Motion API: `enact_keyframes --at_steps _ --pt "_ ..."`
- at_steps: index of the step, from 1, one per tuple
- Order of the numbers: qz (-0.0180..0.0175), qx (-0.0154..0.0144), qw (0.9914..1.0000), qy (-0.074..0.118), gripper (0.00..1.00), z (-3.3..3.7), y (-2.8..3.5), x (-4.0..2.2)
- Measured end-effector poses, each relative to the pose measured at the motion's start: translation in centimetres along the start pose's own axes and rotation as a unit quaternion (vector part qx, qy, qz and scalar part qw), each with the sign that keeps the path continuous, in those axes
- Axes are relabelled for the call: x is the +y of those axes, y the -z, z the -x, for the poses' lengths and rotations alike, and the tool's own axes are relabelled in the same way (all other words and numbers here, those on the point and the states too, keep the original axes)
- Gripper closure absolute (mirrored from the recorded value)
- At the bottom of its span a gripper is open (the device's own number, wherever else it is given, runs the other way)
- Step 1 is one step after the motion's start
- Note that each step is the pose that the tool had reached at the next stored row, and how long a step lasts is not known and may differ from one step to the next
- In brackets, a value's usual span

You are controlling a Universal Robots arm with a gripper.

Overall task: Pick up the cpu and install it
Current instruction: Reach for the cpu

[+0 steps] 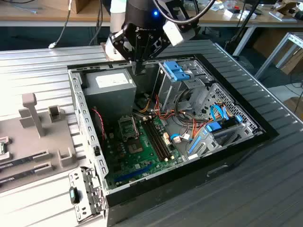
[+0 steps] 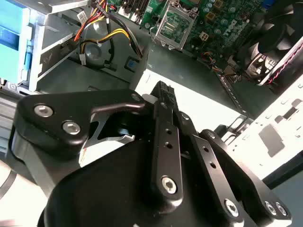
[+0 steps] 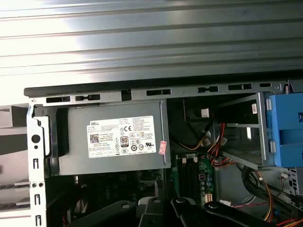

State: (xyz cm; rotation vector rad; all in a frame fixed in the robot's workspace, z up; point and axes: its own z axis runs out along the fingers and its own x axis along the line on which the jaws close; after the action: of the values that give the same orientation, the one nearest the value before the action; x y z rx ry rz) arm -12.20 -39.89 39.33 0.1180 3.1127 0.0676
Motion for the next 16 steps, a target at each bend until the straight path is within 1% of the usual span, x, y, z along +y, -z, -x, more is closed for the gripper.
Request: enact_keyframes --at_steps 11,16 --pt "0.0000 0.0000 1.00000 0.000 0.89 -0.48 0.01 -0.04" --pt "0.0000 0.0000 1.00000 0.000 0.89 -0.57 0.01 -0.04"
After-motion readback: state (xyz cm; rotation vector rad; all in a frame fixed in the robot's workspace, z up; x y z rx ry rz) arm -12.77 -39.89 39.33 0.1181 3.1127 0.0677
